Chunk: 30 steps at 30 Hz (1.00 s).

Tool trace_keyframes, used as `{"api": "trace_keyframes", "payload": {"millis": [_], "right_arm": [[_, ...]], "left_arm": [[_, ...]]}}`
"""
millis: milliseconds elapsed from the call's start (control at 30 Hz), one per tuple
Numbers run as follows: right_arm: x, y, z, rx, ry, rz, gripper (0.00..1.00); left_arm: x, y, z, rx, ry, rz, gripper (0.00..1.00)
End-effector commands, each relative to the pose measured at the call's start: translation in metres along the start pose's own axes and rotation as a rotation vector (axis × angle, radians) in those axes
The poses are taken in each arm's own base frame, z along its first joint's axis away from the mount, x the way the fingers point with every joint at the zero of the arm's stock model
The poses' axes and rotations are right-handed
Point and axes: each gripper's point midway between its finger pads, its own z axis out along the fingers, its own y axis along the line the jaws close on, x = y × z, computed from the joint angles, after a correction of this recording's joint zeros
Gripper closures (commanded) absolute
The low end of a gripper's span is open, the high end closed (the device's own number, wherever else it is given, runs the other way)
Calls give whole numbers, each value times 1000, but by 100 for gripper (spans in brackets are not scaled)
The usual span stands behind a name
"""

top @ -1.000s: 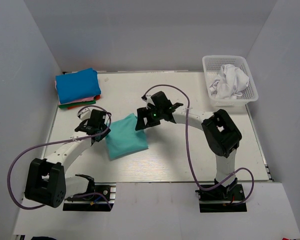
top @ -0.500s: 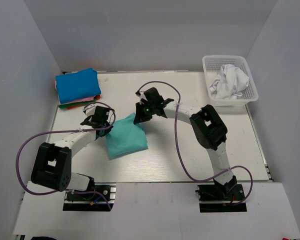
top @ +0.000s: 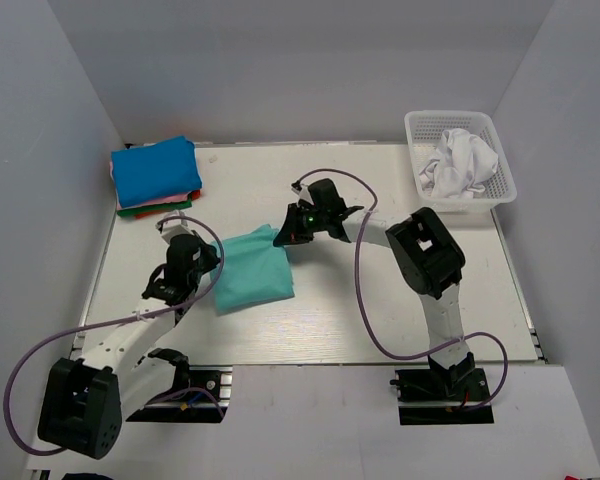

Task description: Fold and stack the t-shirts

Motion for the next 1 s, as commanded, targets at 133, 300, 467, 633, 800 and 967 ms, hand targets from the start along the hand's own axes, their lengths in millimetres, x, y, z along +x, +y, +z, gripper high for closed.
{"api": "trace_keyframes", "payload": {"millis": [133, 300, 467, 633, 800, 967], "right_arm": [[-26, 3, -10, -55, -79, -29, 100], [-20, -17, 1, -7, -46, -15, 100], [-25, -27, 3, 38, -47, -19, 89], [-48, -9, -10, 53, -86, -88, 66], [-76, 12, -27, 72, -145, -117, 10], [-85, 24, -50, 106, -179, -137, 10]], "left_arm": [[2, 12, 28, -36, -24, 54, 100], [14, 27, 51, -97, 52, 107, 99], [28, 41, 57, -187, 134, 45, 36], [6, 24, 60, -214, 167, 31, 3], [5, -4, 53, -94, 217, 8, 0], [30, -21, 40, 4, 337, 38, 0]]}}
